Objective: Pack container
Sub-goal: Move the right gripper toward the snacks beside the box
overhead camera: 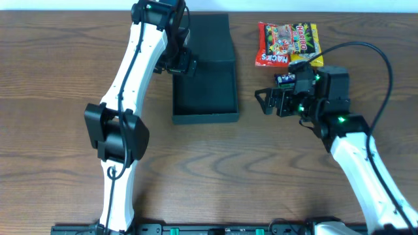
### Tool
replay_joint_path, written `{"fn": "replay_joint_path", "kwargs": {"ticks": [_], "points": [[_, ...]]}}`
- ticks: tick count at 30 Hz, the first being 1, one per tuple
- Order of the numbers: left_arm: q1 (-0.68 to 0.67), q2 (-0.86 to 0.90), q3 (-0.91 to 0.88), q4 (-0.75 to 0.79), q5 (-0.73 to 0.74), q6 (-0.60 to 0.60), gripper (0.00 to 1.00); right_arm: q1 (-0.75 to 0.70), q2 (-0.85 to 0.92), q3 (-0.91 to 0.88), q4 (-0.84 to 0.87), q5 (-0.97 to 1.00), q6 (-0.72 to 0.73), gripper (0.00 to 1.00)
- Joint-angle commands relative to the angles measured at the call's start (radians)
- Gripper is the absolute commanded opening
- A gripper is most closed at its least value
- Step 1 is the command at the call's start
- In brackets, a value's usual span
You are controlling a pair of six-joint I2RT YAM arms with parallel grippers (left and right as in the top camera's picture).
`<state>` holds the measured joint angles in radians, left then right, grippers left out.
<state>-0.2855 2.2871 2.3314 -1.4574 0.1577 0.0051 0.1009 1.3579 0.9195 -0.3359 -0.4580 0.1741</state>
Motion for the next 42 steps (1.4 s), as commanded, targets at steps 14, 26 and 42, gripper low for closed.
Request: {"fn": "replay_joint_path", "kwargs": {"ticks": [14, 26, 42], "points": [[0.05, 0.043, -0.195, 0.093, 0.05, 0.043, 0.87, 0.09, 0.115, 0.021, 0.097, 0.017, -0.014, 0.99], [0.041, 0.043, -0.339, 0.161, 0.015, 0.034, 0.26, 0.09, 0.115, 0.059, 0.097, 0.016, -0.013, 0.99], [0.017, 0.042, -0.355, 0.12, -0.021, -0.053, 0.06, 0.069, 0.114, 0.186, 0.002, 0.043, -0.034, 0.99]]}}
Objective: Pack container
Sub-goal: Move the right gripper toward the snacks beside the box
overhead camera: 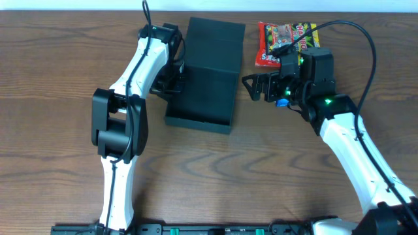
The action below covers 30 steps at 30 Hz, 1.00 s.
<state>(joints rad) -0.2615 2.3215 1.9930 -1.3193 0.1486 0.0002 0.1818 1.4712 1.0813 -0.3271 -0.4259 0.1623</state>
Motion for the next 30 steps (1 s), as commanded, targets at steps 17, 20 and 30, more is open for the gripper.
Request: {"fn": "replay_joint_path", "kwargs": {"ticks": [17, 20, 30], "points": [[-0.04, 0.0, -0.109, -0.027, -0.026, -0.279, 0.06, -0.026, 0.0, 0.024, -0.03, 0.01, -0.021, 0.99], [-0.042, 0.0, -0.109, -0.029, -0.027, -0.287, 0.06, -0.026, 0.001, 0.024, -0.034, 0.01, -0.021, 0.99], [-0.042, -0.018, -0.109, -0.04, -0.028, -0.33, 0.3, -0.026, -0.005, 0.024, -0.033, 0.006, -0.021, 0.99]]}}
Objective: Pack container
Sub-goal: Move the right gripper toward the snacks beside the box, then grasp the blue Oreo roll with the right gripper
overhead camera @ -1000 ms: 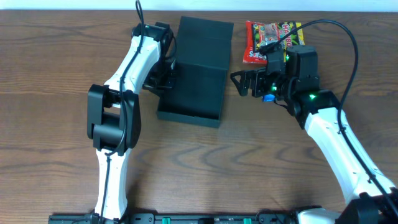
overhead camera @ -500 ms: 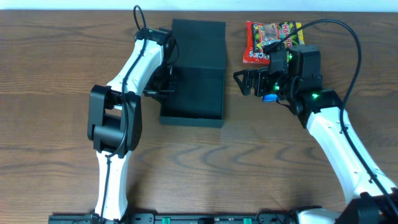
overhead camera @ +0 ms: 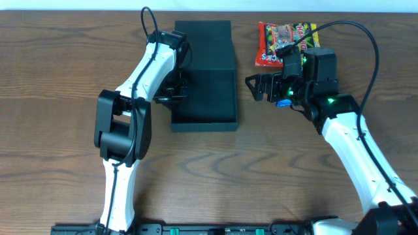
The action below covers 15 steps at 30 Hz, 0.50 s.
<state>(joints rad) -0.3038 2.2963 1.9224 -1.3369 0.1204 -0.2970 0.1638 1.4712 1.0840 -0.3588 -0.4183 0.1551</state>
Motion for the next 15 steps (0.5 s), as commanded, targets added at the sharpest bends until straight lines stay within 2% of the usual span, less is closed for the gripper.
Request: {"fn": "replay_joint_path", "kwargs": {"ticks": [1, 2, 3, 8, 15], "points": [[0.0, -0.001, -0.039, -0.019, 0.0, -0.032, 0.45, -0.008, -0.007, 0.021, -0.002, -0.002, -0.014, 0.99], [0.0, -0.008, -0.039, -0.019, 0.003, -0.031, 0.63, -0.008, -0.012, 0.022, -0.001, -0.009, -0.014, 0.99], [0.0, -0.018, -0.039, -0.018, 0.008, -0.026, 0.94, -0.008, -0.018, 0.022, 0.002, -0.028, -0.014, 0.99], [0.0, -0.112, -0.039, 0.0, 0.019, -0.009, 0.96, -0.008, -0.084, 0.022, 0.058, -0.171, -0.014, 0.99], [0.0, -0.337, -0.039, 0.074, 0.018, 0.055, 0.95, -0.008, -0.192, 0.022, 0.124, -0.184, 0.005, 0.99]]}}
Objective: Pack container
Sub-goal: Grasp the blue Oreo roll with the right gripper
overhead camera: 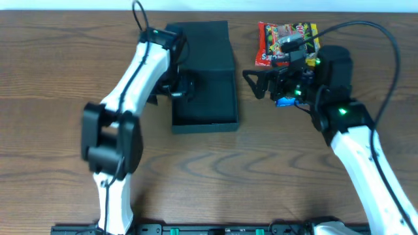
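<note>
The black container (208, 98) lies open at the table's back centre, its hinged lid (199, 42) folded flat behind the tray. My left gripper (185, 85) sits at the tray's left wall and appears shut on it; the arm is blurred. A red snack packet (273, 40) and a yellow-and-black one (307, 34) lie side by side at the back right. My right gripper (252, 82) hovers open and empty between the container and the packets, just in front of the red packet, fingers pointing left.
The white wall edge runs along the back of the brown wooden table (209, 176). The right arm's black cable (382, 52) loops over the back right corner. The arm bases stand at the front edge.
My left gripper shifted slightly right and back along the tray's left wall; the container stayed nearly put. The right gripper stays open in about the same spot, its wrist a little further right.
My left gripper first sat at the container's back left while the right gripper was open in front of the packets. Then the container was skewed and shifted, and the right gripper was nearer it. Later the container lay straight again, where it remains.
</note>
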### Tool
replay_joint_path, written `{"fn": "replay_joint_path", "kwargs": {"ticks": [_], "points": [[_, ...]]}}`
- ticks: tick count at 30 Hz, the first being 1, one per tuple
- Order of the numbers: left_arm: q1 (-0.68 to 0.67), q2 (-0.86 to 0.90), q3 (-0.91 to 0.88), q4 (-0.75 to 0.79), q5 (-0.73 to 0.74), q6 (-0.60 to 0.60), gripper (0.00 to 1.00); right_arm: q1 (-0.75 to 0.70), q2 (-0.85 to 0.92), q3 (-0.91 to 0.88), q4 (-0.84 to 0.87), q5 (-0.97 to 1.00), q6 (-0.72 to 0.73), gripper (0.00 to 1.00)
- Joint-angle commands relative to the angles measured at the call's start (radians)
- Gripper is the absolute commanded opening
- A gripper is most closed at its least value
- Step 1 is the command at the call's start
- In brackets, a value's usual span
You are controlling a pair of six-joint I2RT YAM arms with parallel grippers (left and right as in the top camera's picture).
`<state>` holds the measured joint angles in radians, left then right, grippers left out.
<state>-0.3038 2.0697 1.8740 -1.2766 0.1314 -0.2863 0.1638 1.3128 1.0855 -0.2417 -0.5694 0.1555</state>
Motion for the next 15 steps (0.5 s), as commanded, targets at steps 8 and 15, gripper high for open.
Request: {"fn": "replay_joint_path", "kwargs": {"ticks": [8, 15], "points": [[0.0, -0.268, 0.01, 0.085, 0.006, 0.134, 0.95, -0.071, 0.001, 0.02, -0.391, 0.461, 0.703, 0.99], [0.0, -0.264, 0.01, 0.091, 0.019, 0.134, 0.95, -0.09, 0.043, 0.019, -0.443, 0.423, 0.802, 0.99]]}}
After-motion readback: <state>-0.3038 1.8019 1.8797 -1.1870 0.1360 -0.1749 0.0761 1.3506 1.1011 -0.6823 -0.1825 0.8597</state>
